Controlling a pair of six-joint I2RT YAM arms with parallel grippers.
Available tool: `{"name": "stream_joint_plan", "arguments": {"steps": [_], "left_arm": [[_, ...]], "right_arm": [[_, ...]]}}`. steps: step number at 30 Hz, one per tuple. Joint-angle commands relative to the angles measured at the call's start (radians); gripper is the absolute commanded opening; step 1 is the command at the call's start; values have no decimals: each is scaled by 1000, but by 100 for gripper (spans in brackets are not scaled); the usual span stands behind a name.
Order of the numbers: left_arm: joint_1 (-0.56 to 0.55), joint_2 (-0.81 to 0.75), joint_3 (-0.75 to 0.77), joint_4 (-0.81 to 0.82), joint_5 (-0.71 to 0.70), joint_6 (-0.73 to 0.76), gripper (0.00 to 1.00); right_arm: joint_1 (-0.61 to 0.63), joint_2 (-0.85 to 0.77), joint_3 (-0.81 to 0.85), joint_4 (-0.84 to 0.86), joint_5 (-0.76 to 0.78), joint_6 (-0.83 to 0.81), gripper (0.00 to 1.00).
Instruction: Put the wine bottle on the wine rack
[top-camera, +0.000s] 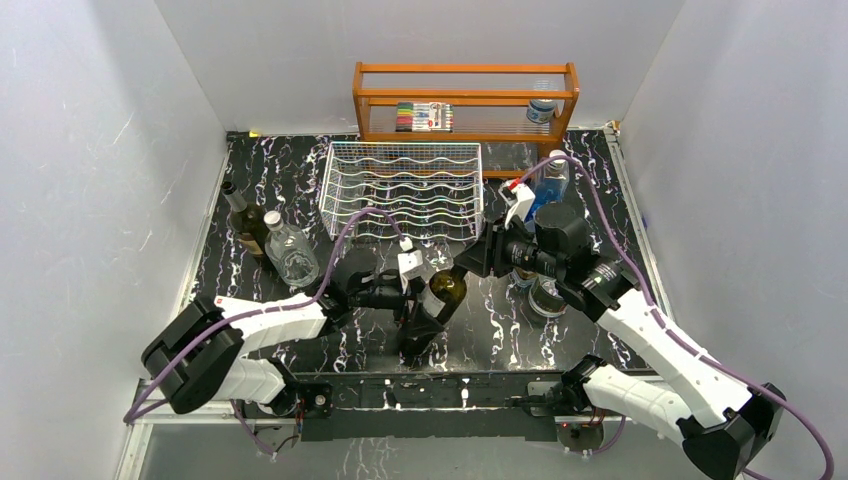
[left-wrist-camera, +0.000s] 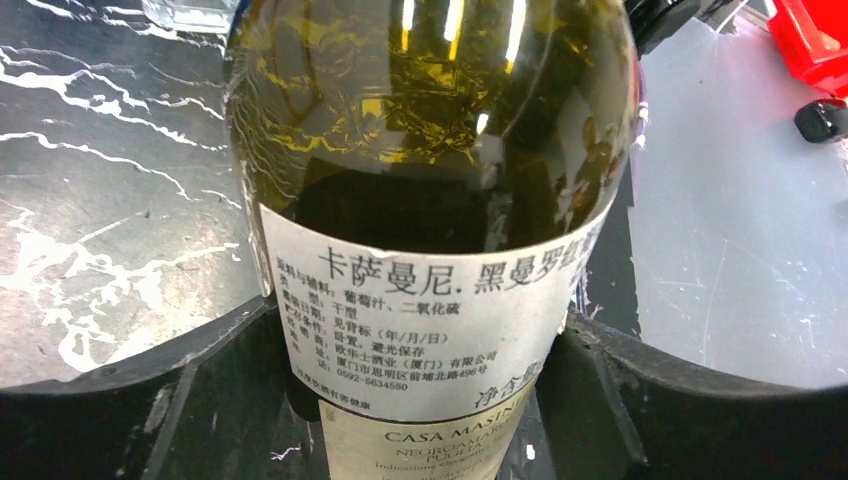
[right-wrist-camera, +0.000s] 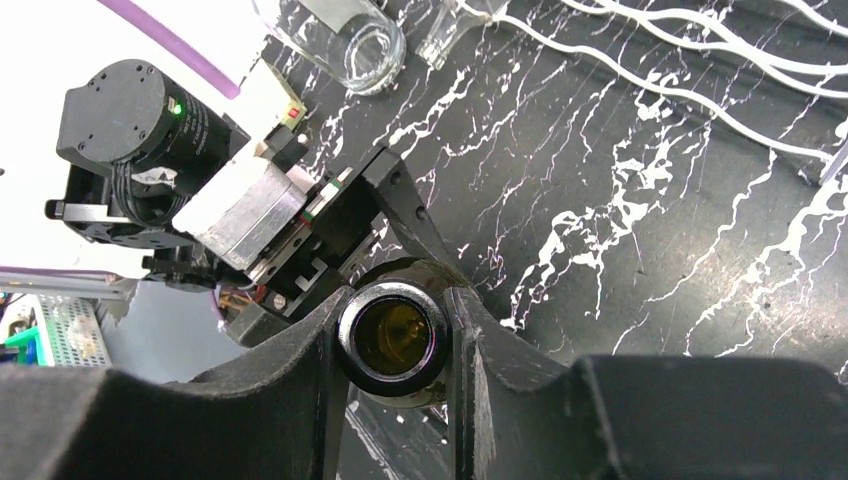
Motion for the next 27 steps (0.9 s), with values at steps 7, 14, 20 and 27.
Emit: {"name": "stream_joint_plan", "arguments": {"steps": [7,14,20,27], "left_arm": [[-16,-91,12,66,-40,42,41],[-15,-131,87,-52,-98,106,0],[-15,-169,236,-347,-158,295,0],[-15,-239,319,-548,-310,612,0]], "right_arm": [[0,-52,32,137,-58,40,0],[-2,-59,88,19,-30,-6,35],[-1,-59,184,-103,-78,-124,69],[-2,-49,288,-225,5,-213,80]]}}
